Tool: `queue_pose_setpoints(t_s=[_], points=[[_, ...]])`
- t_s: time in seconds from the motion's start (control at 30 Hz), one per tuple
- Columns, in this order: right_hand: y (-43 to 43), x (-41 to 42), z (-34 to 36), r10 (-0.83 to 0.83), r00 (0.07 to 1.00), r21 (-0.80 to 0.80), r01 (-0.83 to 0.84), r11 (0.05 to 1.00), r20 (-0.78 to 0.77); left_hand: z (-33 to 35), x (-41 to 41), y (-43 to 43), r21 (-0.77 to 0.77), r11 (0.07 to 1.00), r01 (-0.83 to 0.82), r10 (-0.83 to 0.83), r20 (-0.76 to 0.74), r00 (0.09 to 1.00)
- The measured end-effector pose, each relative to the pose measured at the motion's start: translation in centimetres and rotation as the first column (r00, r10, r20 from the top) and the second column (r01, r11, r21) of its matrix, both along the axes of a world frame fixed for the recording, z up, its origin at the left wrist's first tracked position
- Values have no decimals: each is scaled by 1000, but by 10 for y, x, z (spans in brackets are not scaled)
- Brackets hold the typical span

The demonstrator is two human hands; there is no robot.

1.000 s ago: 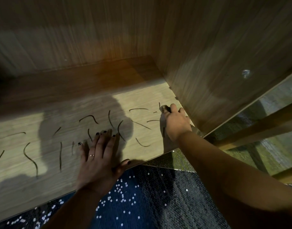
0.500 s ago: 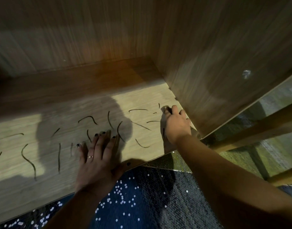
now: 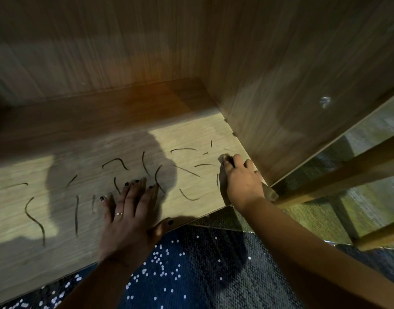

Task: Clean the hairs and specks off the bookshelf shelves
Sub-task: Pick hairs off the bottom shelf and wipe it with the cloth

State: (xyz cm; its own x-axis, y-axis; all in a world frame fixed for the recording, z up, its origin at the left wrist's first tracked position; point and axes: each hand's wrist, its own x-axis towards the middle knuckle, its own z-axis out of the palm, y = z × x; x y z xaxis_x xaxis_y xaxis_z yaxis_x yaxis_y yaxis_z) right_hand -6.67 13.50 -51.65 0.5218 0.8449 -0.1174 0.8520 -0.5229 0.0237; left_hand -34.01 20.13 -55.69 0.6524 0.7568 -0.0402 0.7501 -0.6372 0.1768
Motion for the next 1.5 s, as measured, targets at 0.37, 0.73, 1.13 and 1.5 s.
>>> queue_pose_setpoints(t_s=[0.37, 0.73, 1.13, 1.5], points=[[46, 21, 9, -116, 993, -61, 114, 992, -36, 1, 1, -1, -2, 1000, -19, 19, -1, 1000], [-8, 4, 5, -62, 998, -39, 62, 997, 4, 2, 1, -1, 44, 999, 8, -8, 4, 1000], [44, 22, 12, -147, 989, -92, 146, 985, -3, 3, 2, -1, 31, 1000, 3, -2, -2, 1000], [-6, 2, 12, 12, 1000, -114, -9, 993, 23, 1, 1, -1, 2, 1000, 7, -7, -22, 1000]])
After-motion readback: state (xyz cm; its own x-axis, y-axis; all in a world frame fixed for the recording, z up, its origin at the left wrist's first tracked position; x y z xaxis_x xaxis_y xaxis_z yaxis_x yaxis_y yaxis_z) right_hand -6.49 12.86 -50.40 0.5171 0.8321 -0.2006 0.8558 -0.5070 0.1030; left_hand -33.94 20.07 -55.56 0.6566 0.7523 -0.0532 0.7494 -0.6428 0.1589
